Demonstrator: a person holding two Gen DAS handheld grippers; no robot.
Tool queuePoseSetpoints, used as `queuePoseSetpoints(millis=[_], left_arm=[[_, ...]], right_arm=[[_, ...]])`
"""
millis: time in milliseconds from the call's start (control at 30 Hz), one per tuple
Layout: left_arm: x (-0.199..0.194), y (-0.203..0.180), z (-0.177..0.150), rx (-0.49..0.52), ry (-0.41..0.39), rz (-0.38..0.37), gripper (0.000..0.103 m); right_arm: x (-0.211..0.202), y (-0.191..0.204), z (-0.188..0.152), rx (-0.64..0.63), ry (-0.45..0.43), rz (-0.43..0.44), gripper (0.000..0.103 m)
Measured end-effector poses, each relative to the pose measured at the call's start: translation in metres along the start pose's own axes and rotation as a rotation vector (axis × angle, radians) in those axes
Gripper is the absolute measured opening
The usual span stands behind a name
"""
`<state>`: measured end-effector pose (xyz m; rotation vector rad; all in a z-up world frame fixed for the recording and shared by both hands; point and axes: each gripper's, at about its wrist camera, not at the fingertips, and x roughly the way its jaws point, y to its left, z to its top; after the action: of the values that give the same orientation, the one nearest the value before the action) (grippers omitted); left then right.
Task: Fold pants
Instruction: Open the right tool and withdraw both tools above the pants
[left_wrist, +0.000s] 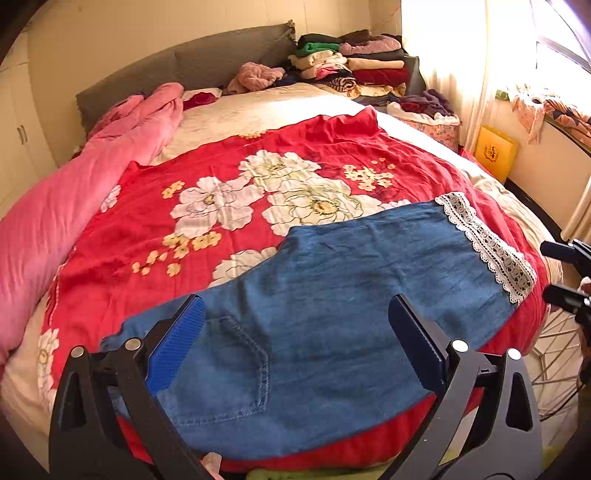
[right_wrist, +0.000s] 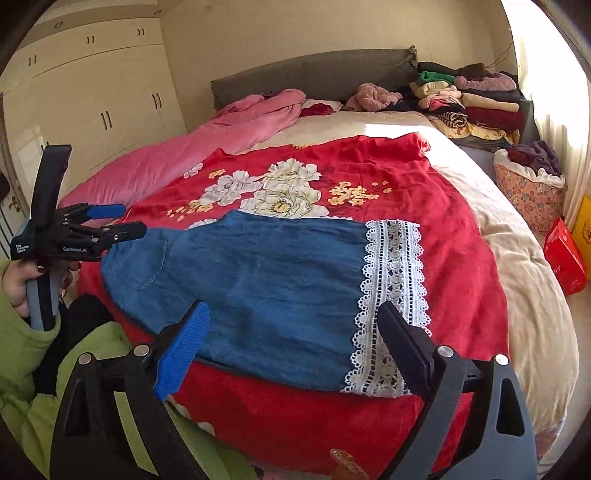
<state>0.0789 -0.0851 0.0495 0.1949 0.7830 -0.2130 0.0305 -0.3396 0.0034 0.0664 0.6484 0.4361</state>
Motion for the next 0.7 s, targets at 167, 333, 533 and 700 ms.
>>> queuePoseSetpoints(millis=[167,333,533,700], left_arm=[[0.026,-0.018,0.012,0.036,0.035,-0.045,0.093],[0.058,-0.042,0.010,0.095,0.091,-0.091,0.093],[0.100,-0.054,-0.009,0.131,0.196,-0.085,0.093],[0.118,-0.057,-0.025,0.145,0.228,-0.086,0.093]], right_arm=[[0.014,0.004,-0.001,-0.003,0.026,-0.002,0.091],[0.036,-0.004,-0.008,0.013,0.096,-0.039,0.091],[0.072,-0.024,-0.027,0.085,0.253,-0.107,0.091],[0.080,-0.017,-0.031,0.040,0.264,-0.143,0.093]])
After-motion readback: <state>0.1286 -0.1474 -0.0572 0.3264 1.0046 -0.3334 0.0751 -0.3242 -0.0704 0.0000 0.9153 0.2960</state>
